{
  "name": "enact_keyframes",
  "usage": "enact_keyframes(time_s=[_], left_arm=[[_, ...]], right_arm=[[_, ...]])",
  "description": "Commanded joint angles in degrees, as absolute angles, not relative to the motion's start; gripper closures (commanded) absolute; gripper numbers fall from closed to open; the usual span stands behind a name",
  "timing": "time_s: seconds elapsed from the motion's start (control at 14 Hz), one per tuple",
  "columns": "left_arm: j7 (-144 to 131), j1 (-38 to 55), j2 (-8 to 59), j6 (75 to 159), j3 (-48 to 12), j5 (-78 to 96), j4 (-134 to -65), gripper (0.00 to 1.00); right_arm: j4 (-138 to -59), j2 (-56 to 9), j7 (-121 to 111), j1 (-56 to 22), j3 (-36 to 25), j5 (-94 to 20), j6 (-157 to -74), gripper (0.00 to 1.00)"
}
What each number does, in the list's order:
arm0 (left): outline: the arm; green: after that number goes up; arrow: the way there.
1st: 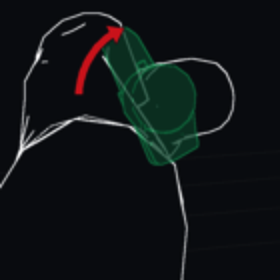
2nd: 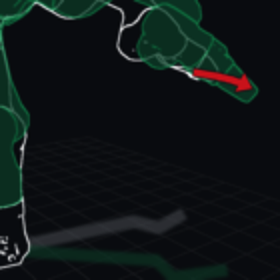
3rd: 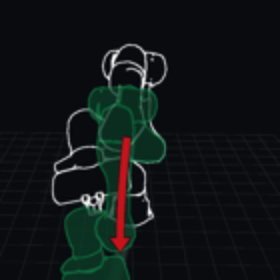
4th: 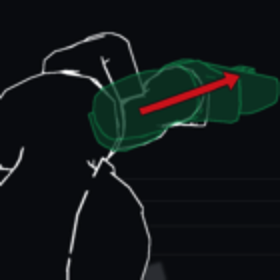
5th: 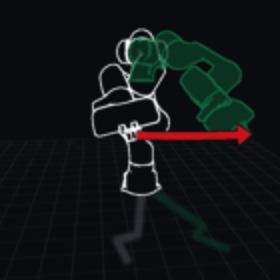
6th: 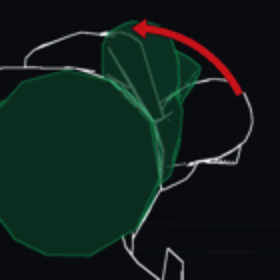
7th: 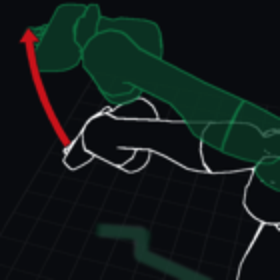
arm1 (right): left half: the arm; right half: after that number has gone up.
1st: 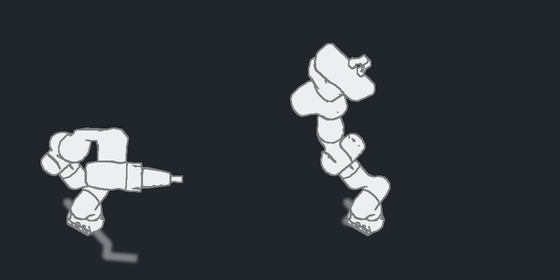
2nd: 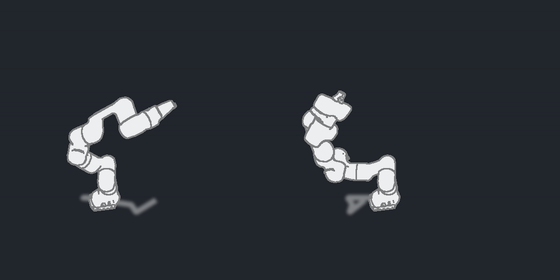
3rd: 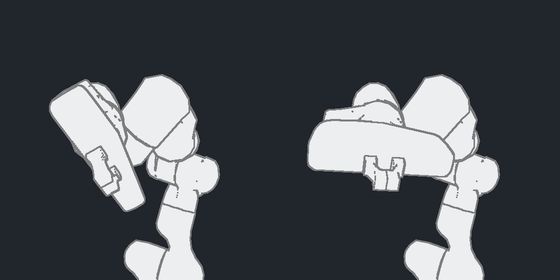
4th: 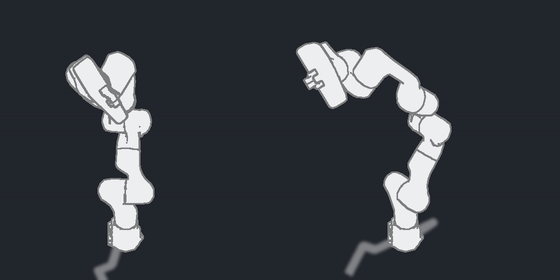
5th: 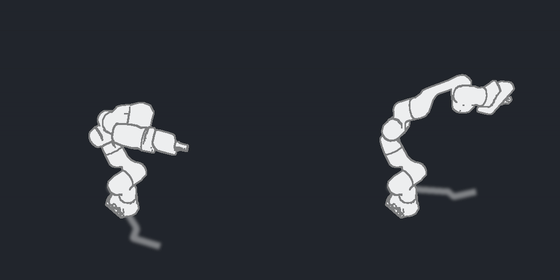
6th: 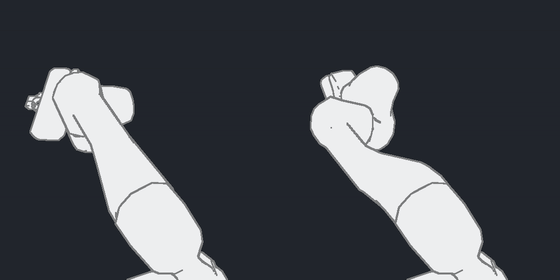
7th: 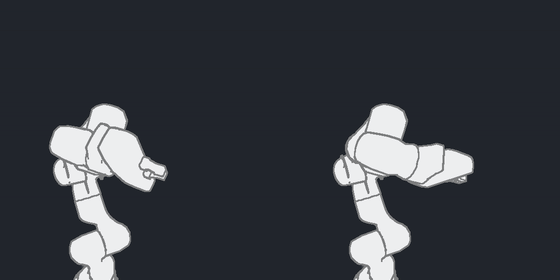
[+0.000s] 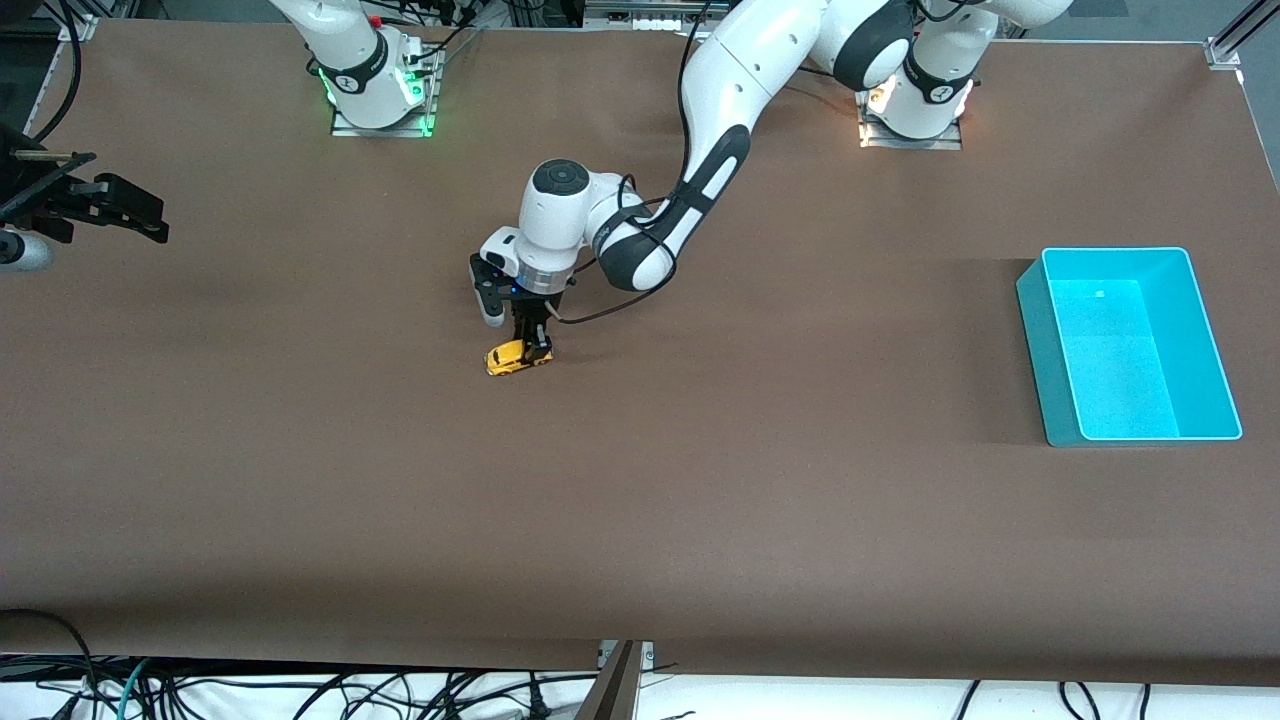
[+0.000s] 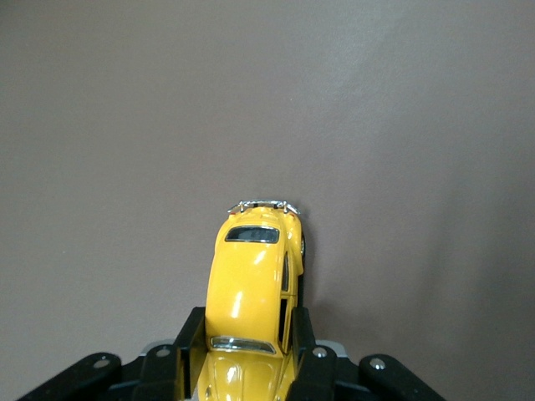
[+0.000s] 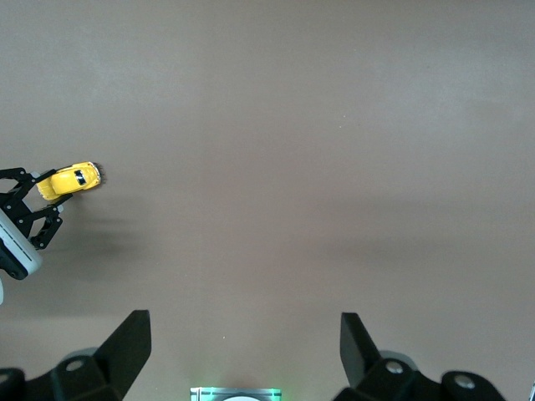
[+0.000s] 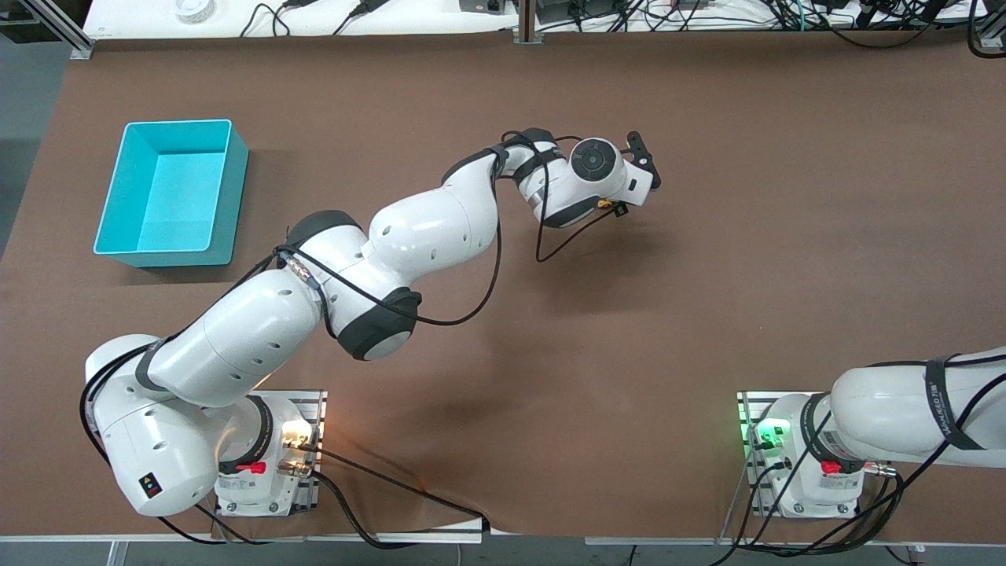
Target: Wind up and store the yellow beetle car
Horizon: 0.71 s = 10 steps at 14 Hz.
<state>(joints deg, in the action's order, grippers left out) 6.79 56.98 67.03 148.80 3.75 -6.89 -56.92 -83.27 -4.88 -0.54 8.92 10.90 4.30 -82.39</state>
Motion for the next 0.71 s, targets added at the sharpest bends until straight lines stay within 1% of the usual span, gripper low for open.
enact_keyframes(time_s=[0.0, 0.07, 0.43, 0.5, 0.64], left_arm=[[6.8, 56.2, 67.2, 149.0, 4.3, -7.2, -57.0, 1.00], [6.6, 56.1, 65.0, 148.6, 4.3, -7.0, -58.4, 1.00], [6.6, 53.4, 41.3, 147.7, 3.7, -4.8, -87.2, 1.00], [6.6, 52.4, 35.8, 146.1, 3.5, -4.7, -92.8, 1.00], [6.9, 48.8, 24.7, 138.3, 2.3, -4.7, -101.5, 1.00]], right_arm=[[-83.9, -4.1, -0.1, 9.1, 10.7, 3.3, -81.9, 0.00], [-83.9, -4.2, -0.1, 9.1, 10.8, 3.2, -82.0, 0.00], [-83.8, -4.2, -0.1, 9.1, 10.7, 3.3, -81.9, 0.00], [-83.9, -4.2, -0.1, 9.1, 10.6, 3.3, -81.9, 0.00], [-83.9, -4.2, -0.1, 9.1, 10.6, 3.3, -81.9, 0.00]])
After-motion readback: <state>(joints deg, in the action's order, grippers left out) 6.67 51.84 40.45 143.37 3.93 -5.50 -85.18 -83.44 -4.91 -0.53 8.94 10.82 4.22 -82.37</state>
